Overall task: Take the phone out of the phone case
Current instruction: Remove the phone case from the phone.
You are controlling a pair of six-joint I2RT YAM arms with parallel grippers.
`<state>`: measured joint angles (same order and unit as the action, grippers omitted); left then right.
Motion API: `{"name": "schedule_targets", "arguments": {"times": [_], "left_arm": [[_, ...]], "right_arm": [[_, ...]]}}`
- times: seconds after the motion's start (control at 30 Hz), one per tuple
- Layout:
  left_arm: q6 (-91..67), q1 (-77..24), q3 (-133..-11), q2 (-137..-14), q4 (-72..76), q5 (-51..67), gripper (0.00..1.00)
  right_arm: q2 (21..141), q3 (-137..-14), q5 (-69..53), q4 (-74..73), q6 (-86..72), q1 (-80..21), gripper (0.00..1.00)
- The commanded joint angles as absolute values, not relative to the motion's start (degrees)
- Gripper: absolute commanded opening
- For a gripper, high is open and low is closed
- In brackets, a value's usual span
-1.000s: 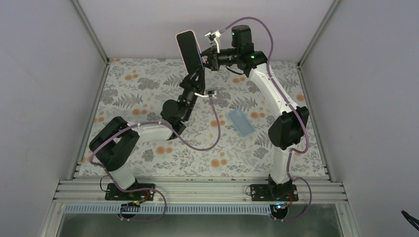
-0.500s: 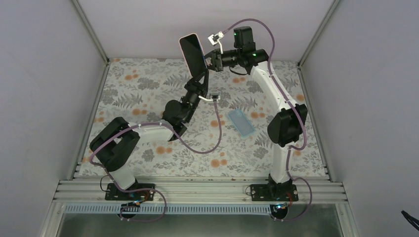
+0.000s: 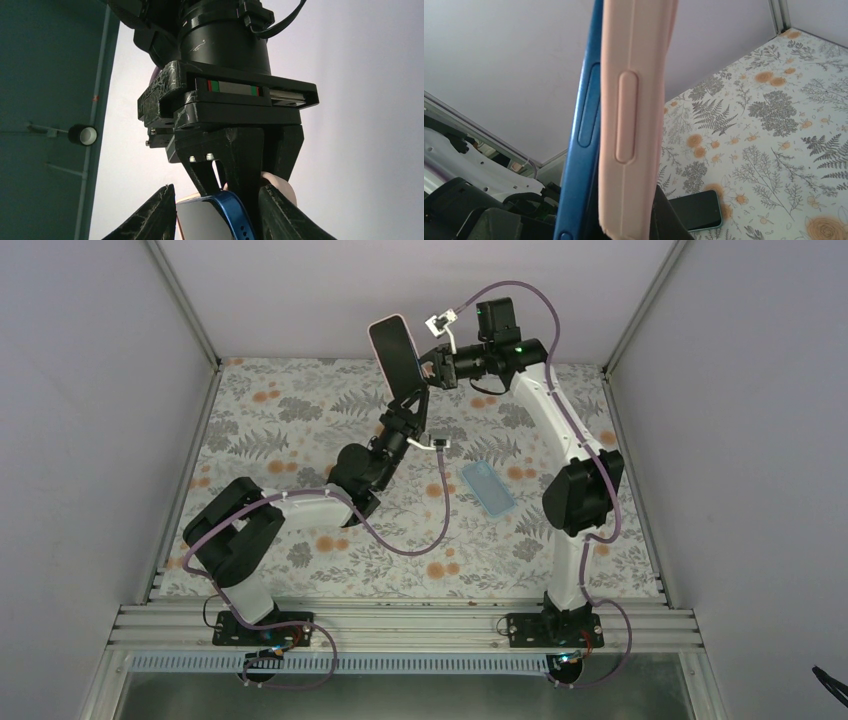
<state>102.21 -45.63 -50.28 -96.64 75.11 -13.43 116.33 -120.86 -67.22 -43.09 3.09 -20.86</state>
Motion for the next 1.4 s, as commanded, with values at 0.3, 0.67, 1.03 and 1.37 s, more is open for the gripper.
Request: {"name": "schedule_targets", "arguments": {"times": [0.3,0.67,1.03,1.37], "left_arm": [[105.74,-40.94,-52.93,-91.72,104.94,-22.38,0.31],[105.8,-40.71,-54.11,-89.98,104.93,-22.54,0.2],[104.97,-42.71,-53.21,-88.19,104.83,-23.21,0.04],[104.22,-45.09,-51.77,-85.52,104.77,-24.45,0.03]], "right_arm": [[114.51,-117.11,-70.66,-58.6,10.11,-20.41,0.03],[116.48,-116.48,-70.15,-58.83,11.48,-19.6,0.03],[116.71,-115.02,-64.24,-54.26,8.81,-18.68,0.03],[112.9,-108.22,-48.35,-41.96,2.64,-17.97,0.03]]}}
